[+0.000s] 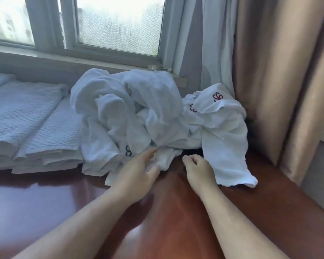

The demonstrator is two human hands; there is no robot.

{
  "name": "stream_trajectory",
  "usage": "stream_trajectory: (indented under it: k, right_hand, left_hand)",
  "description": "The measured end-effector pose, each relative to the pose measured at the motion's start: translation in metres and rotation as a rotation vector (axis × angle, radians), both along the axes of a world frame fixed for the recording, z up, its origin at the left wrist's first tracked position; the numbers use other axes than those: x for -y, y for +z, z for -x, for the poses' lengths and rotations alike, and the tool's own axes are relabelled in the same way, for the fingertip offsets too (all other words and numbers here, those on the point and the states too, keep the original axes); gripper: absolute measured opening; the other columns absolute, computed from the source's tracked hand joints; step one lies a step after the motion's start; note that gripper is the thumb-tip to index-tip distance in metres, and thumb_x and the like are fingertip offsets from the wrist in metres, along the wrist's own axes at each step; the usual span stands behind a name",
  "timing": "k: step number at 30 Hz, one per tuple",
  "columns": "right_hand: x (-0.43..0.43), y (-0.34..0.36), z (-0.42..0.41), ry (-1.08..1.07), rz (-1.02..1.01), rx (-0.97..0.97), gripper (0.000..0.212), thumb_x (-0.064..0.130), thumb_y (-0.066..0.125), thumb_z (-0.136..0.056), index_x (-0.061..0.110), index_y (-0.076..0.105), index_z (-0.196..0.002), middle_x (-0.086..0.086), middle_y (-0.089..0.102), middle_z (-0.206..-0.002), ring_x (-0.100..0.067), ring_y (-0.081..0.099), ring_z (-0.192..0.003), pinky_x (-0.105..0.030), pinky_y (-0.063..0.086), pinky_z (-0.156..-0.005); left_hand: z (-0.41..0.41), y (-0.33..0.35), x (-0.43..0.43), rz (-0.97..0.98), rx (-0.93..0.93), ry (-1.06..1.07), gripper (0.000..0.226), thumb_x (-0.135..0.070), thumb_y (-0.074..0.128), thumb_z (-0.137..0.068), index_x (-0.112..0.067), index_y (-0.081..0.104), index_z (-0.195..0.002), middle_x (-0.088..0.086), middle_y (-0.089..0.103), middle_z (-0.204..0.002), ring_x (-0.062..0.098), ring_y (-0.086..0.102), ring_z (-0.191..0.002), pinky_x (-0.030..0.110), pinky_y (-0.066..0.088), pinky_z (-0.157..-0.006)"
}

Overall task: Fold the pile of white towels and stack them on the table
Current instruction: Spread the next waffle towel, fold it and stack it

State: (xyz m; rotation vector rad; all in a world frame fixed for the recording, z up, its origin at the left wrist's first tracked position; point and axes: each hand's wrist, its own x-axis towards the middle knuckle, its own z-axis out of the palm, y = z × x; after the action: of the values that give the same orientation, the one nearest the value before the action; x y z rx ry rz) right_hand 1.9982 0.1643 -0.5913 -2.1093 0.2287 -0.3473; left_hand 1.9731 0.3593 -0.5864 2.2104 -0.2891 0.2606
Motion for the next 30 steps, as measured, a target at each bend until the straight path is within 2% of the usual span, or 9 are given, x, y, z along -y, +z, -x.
stream_trajectory:
  k: [3, 7, 10, 14, 17, 19, 23, 25, 30]
  right_hand:
    - [-0.010, -0.007, -0.017, -0.037, 0.059, 0.031, 0.033, 0.043, 0.049, -0.099, 0.027, 0.054, -0.070, 0.014, 0.056, -0.063, -0.005, 0.053, -0.064, -0.020, 0.037, -0.055]
    - [-0.022, -0.002, -0.034, 0.002, 0.005, 0.105, 0.029, 0.039, 0.050, -0.100, 0.023, 0.062, -0.077, 0.006, 0.064, -0.075, -0.013, 0.058, -0.074, -0.020, 0.040, -0.058]
    - [-0.048, 0.018, -0.038, 0.180, -0.125, 0.149, 0.029, 0.038, 0.058, -0.095, 0.020, 0.072, -0.077, 0.003, 0.072, -0.073, -0.012, 0.065, -0.070, -0.018, 0.048, -0.061]
    - [-0.084, 0.048, -0.050, 0.436, -0.269, 0.136, 0.026, 0.039, 0.053, -0.087, 0.025, 0.075, -0.090, -0.001, 0.077, -0.080, -0.009, 0.068, -0.066, -0.014, 0.047, -0.057]
    - [-0.091, 0.057, -0.063, 0.472, -0.191, 0.175, 0.035, 0.026, 0.051, -0.094, 0.033, 0.061, -0.127, 0.009, 0.076, -0.105, -0.006, 0.070, -0.089, -0.017, 0.052, -0.075]
    - [-0.085, 0.070, -0.073, 0.337, -0.147, 0.292, 0.051, 0.012, 0.048, -0.095, 0.028, 0.051, -0.144, 0.014, 0.067, -0.118, -0.003, 0.064, -0.108, -0.019, 0.048, -0.093]
    - [-0.060, 0.100, -0.097, 0.050, -0.025, 0.392, 0.049, 0.009, 0.043, -0.097, 0.022, 0.048, -0.143, 0.007, 0.060, -0.134, -0.007, 0.057, -0.120, -0.018, 0.044, -0.097]
    - [-0.050, 0.102, -0.105, 0.041, 0.169, 0.388, 0.048, 0.013, 0.043, -0.100, 0.019, 0.044, -0.147, 0.001, 0.055, -0.144, -0.013, 0.052, -0.130, -0.023, 0.041, -0.104]
    - [-0.050, 0.106, -0.136, 0.116, 0.651, 0.351, 0.055, 0.024, 0.054, -0.098, 0.014, 0.039, -0.150, -0.004, 0.048, -0.149, -0.024, 0.049, -0.132, -0.038, 0.040, -0.110]
  left_hand:
    - [-0.007, -0.004, 0.000, 0.134, 0.042, 0.030, 0.046, -0.019, 0.060, -0.095, -0.034, 0.055, -0.138, -0.019, 0.064, -0.123, -0.002, 0.057, -0.115, 0.011, 0.040, -0.095]
    - [-0.013, 0.003, -0.015, 0.144, 0.247, 0.116, 0.033, -0.023, 0.060, -0.088, -0.041, 0.063, -0.117, -0.024, 0.061, -0.095, 0.001, 0.058, -0.088, 0.011, 0.044, -0.074]
    - [-0.025, 0.007, -0.033, 0.074, 0.325, 0.279, 0.041, -0.023, 0.064, -0.086, -0.039, 0.061, -0.124, -0.025, 0.053, -0.109, -0.003, 0.046, -0.101, 0.005, 0.033, -0.087]
    - [-0.037, 0.001, -0.049, 0.106, 0.202, 0.254, 0.054, -0.019, 0.064, -0.090, -0.038, 0.055, -0.139, -0.021, 0.046, -0.135, 0.007, 0.038, -0.130, 0.024, 0.029, -0.112]
    - [-0.042, -0.001, -0.053, 0.138, 0.152, 0.200, 0.055, -0.019, 0.059, -0.094, -0.036, 0.050, -0.146, -0.017, 0.044, -0.144, 0.006, 0.032, -0.138, 0.020, 0.022, -0.115]
    - [-0.044, -0.001, -0.049, 0.170, 0.139, 0.219, 0.053, -0.022, 0.057, -0.095, -0.035, 0.050, -0.146, -0.016, 0.044, -0.143, 0.007, 0.030, -0.137, 0.014, 0.018, -0.109]
    - [-0.051, 0.011, -0.041, 0.166, 0.144, 0.311, 0.049, -0.028, 0.048, -0.092, -0.036, 0.055, -0.140, -0.017, 0.045, -0.137, 0.007, 0.031, -0.125, 0.027, 0.025, -0.111]
    - [-0.057, 0.023, -0.040, 0.162, 0.218, 0.316, 0.045, -0.025, 0.049, -0.091, -0.031, 0.060, -0.134, -0.012, 0.050, -0.130, 0.012, 0.035, -0.122, 0.033, 0.031, -0.112]
    - [-0.082, 0.039, -0.035, 0.060, 0.401, 0.234, 0.042, -0.019, 0.060, -0.091, -0.027, 0.063, -0.133, -0.007, 0.055, -0.119, 0.013, 0.041, -0.118, 0.027, 0.036, -0.102]
